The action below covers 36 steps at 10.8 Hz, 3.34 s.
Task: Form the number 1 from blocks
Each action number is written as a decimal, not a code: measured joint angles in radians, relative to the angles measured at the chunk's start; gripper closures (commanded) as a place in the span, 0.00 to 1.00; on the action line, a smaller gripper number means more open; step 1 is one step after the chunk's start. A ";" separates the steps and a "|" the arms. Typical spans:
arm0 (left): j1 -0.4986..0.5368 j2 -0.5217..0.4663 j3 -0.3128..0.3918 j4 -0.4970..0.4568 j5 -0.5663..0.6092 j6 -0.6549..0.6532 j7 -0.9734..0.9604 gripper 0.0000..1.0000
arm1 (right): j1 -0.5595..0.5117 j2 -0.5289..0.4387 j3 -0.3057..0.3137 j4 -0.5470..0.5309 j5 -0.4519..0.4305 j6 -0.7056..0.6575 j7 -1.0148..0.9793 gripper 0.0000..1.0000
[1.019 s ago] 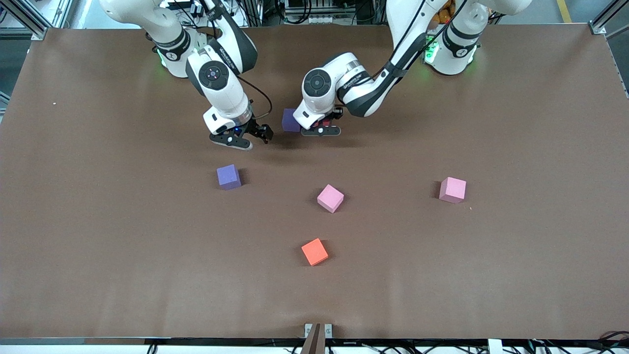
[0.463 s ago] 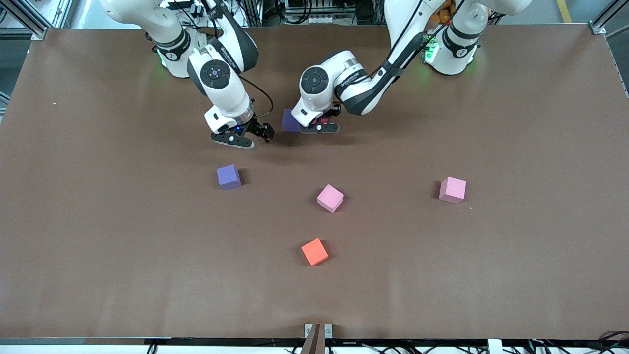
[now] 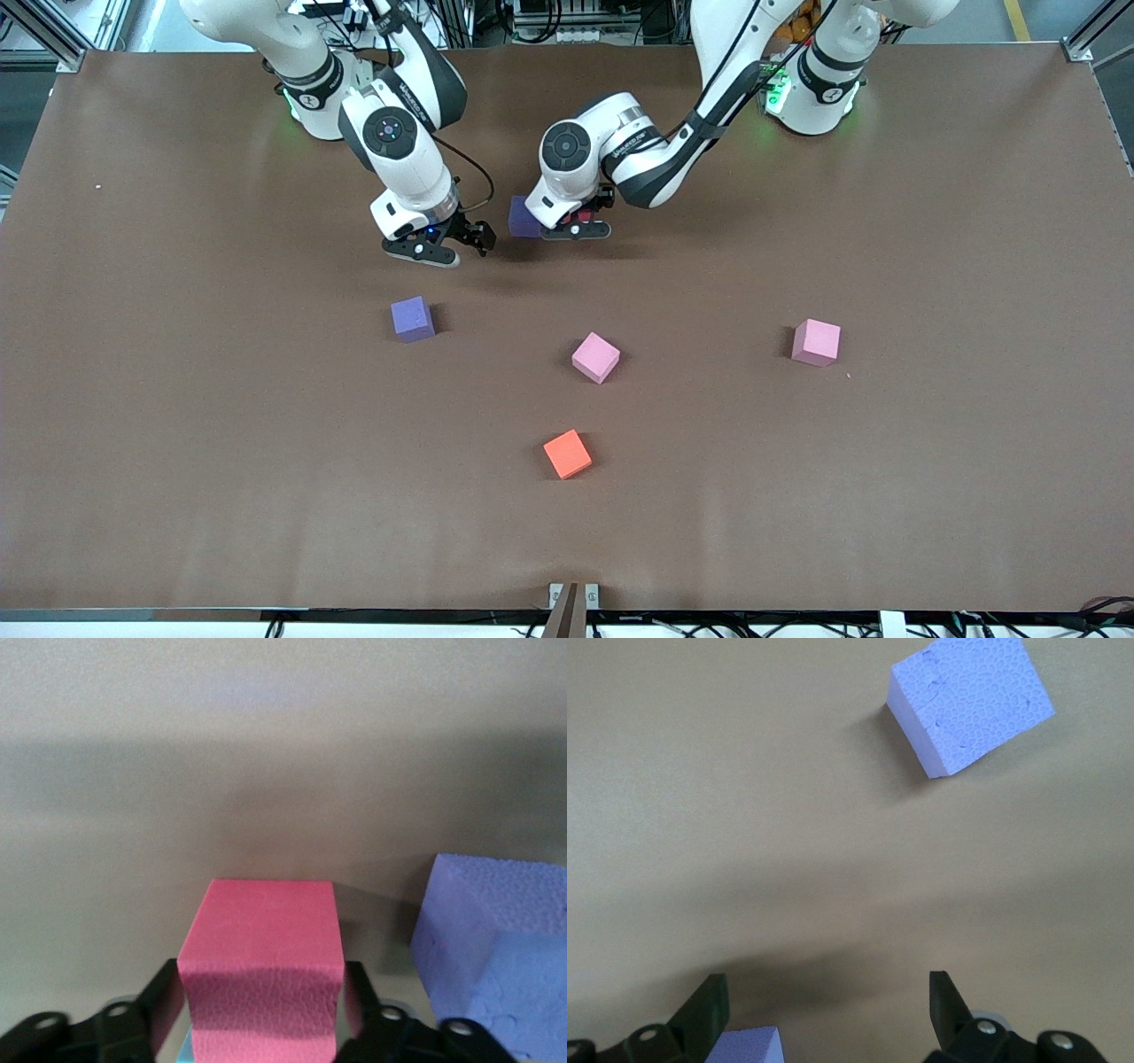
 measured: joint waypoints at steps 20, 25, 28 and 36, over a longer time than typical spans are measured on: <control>0.613 -0.185 0.096 0.010 0.175 -0.039 0.568 0.00 | 0.250 0.173 0.005 0.082 0.002 0.078 0.001 0.00; 0.658 -0.185 0.153 0.013 0.176 -0.038 0.838 0.00 | 0.269 0.196 0.009 0.081 0.003 0.077 0.006 0.38; 0.650 -0.188 0.156 0.043 0.141 -0.036 0.808 0.00 | 0.270 0.196 0.014 0.081 0.003 0.077 0.023 0.53; 0.305 -0.151 0.185 0.191 0.072 -0.036 0.024 0.00 | 0.225 0.189 0.007 0.142 0.005 0.177 0.038 0.48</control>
